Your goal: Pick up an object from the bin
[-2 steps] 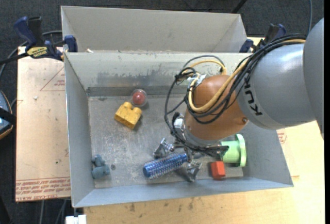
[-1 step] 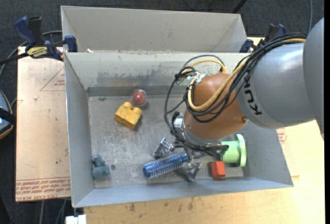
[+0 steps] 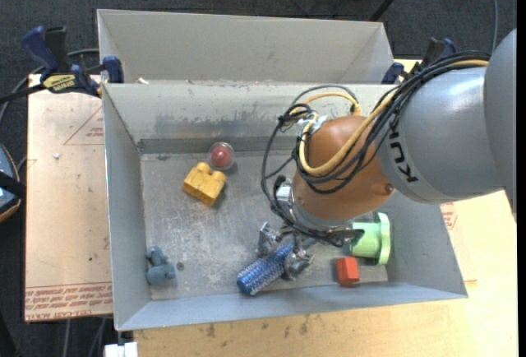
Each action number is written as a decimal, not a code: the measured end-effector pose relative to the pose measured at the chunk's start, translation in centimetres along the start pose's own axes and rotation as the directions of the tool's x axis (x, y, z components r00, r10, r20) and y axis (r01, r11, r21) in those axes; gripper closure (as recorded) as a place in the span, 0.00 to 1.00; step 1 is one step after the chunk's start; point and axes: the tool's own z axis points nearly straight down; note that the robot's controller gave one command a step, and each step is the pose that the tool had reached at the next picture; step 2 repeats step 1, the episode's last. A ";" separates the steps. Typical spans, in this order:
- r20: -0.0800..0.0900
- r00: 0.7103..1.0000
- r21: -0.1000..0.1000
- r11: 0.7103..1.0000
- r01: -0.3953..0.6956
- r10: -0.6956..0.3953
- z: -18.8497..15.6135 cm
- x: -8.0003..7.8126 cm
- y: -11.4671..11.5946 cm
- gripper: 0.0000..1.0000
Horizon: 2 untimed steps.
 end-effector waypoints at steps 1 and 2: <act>-0.004 1.000 -0.001 1.000 -0.003 0.003 -5.8 -0.2 -0.1 1.00; -0.004 1.000 -0.001 1.000 -0.003 0.003 -5.8 -0.2 -0.1 1.00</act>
Offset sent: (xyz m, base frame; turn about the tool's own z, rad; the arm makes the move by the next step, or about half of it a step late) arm -0.0001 0.0000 0.0557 0.0000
